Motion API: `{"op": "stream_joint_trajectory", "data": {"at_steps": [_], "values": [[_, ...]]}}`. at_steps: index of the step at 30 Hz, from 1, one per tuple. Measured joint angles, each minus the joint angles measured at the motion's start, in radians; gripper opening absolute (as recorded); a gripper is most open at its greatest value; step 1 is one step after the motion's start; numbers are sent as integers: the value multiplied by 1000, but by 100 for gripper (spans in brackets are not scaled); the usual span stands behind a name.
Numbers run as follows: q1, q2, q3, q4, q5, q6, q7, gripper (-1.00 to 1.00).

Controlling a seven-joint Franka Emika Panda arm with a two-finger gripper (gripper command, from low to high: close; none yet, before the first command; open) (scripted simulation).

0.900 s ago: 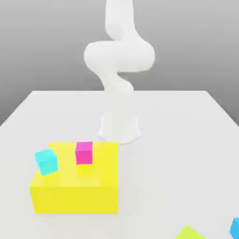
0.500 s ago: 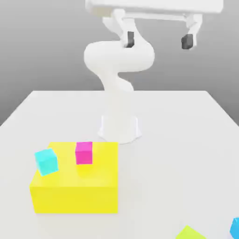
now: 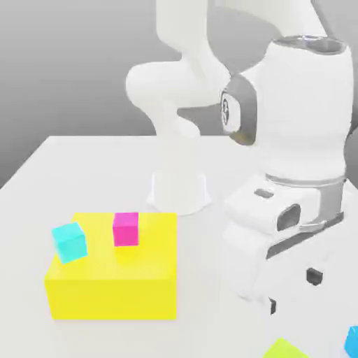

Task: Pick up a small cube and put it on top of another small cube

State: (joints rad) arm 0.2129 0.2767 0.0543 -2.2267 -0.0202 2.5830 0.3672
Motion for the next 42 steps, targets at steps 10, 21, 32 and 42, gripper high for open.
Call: {"op": "stream_joint_trajectory", "data": {"at_steps": [10,21,32,42], "values": [[28,254,-4,37,-41,136,-20,-100],[-7,36,-18,-48,4,3,20,-100],[-154,-363,-128,-311,27,-132,339,-100],[-345,-727,-153,-550,-26,-255,686,-100]]}}
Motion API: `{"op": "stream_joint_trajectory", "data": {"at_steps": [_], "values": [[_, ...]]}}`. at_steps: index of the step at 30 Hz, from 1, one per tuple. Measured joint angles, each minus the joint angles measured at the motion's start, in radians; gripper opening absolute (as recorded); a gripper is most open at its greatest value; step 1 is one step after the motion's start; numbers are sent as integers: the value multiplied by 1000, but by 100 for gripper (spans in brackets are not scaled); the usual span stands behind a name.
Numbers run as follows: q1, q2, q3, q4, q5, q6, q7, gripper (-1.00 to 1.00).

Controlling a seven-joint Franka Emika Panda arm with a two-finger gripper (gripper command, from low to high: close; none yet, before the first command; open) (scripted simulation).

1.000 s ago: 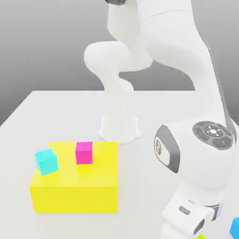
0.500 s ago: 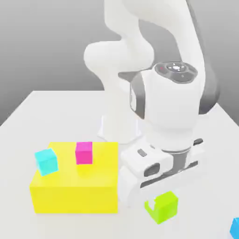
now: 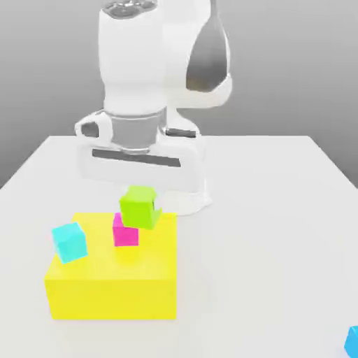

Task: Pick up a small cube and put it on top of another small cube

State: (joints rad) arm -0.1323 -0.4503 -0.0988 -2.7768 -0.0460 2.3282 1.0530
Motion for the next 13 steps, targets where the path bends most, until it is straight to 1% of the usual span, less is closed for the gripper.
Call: {"op": "stream_joint_trajectory", "data": {"at_steps": [4,6,9,10,13], "values": [[-95,-127,9,-93,-12,-35,123,-100],[-111,-102,10,-123,-13,21,140,-100],[-118,-18,9,-160,-15,143,144,-100],[-118,9,8,-171,-15,180,144,100],[-118,9,8,-171,-15,180,144,100]]}}
